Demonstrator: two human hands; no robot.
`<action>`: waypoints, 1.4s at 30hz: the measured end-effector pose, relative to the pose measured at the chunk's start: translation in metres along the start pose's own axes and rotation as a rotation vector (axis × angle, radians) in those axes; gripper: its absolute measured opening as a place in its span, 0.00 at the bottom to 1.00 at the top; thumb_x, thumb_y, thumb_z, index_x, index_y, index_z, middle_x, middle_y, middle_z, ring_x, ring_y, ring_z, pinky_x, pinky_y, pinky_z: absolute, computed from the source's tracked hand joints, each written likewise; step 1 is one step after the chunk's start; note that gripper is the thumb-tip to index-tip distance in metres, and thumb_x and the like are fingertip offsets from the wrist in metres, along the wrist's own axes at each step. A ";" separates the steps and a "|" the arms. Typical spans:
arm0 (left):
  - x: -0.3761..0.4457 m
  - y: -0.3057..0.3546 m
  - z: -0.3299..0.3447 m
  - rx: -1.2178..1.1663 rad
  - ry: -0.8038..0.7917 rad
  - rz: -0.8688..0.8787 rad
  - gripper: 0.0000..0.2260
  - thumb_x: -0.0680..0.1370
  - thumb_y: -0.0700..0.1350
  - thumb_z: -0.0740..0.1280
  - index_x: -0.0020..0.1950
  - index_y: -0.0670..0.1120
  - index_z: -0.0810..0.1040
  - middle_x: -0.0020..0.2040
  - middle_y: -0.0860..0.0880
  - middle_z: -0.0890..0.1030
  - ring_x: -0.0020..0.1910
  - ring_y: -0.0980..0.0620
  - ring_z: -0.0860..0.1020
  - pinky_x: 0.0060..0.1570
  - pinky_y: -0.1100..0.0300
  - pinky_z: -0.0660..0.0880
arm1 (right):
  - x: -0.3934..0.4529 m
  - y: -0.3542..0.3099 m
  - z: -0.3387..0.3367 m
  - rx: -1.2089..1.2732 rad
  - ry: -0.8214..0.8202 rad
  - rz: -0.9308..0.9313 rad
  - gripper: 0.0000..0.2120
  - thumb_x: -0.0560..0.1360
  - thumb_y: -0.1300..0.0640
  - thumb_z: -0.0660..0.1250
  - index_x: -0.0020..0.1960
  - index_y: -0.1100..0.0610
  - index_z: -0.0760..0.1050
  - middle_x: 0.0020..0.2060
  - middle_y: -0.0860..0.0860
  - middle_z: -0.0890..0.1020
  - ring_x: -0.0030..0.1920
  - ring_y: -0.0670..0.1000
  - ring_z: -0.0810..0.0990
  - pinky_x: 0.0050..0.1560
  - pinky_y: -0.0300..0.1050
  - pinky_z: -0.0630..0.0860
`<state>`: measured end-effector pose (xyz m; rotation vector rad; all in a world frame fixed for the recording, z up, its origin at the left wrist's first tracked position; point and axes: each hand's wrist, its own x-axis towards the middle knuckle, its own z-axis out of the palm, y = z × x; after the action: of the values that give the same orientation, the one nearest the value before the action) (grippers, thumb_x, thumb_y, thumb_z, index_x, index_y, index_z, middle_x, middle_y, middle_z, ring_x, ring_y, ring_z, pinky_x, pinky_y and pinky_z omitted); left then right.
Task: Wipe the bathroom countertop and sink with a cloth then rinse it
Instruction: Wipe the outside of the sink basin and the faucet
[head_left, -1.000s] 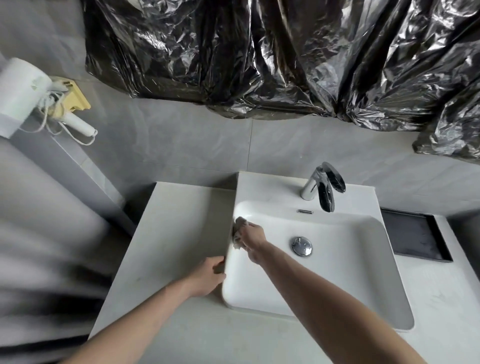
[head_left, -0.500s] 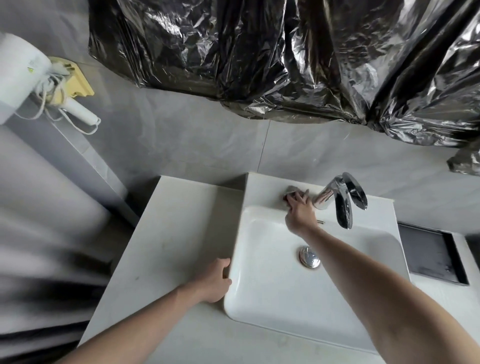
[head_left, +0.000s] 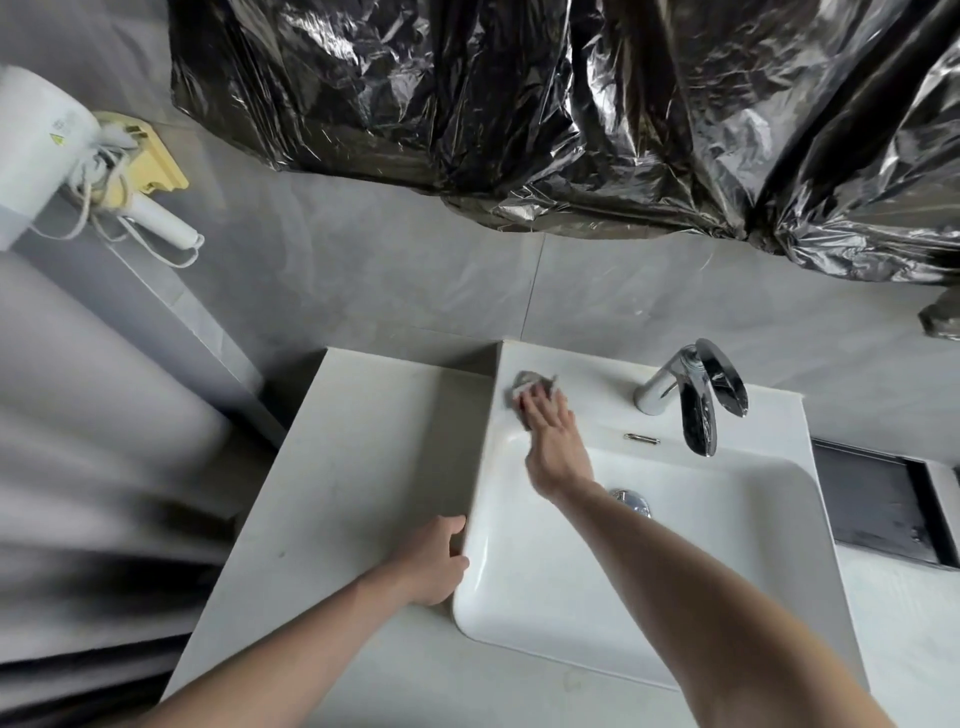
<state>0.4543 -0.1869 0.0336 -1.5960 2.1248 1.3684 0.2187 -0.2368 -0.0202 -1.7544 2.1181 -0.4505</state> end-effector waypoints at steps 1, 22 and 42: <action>-0.001 0.000 0.000 0.000 -0.005 0.003 0.18 0.72 0.46 0.64 0.61 0.53 0.79 0.49 0.52 0.84 0.50 0.46 0.82 0.43 0.60 0.71 | -0.004 0.014 -0.005 0.006 0.041 0.072 0.44 0.70 0.71 0.57 0.83 0.52 0.55 0.84 0.51 0.52 0.83 0.57 0.44 0.83 0.52 0.45; 0.006 -0.001 0.004 0.001 -0.015 0.011 0.16 0.73 0.41 0.65 0.59 0.53 0.80 0.48 0.58 0.83 0.47 0.53 0.80 0.42 0.64 0.72 | -0.002 -0.055 0.001 0.845 0.586 0.714 0.24 0.80 0.67 0.56 0.70 0.52 0.76 0.70 0.52 0.79 0.70 0.55 0.76 0.73 0.47 0.70; 0.053 -0.065 0.036 -0.047 0.001 -0.049 0.33 0.63 0.59 0.61 0.70 0.63 0.72 0.62 0.61 0.81 0.59 0.56 0.81 0.61 0.56 0.78 | -0.168 -0.028 -0.001 0.750 -0.649 0.389 0.12 0.69 0.71 0.64 0.41 0.56 0.79 0.35 0.53 0.79 0.32 0.49 0.76 0.37 0.44 0.74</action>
<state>0.4720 -0.1981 -0.0548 -1.6543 2.0545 1.4129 0.2716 -0.0766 0.0045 -0.8713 1.4809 -0.4122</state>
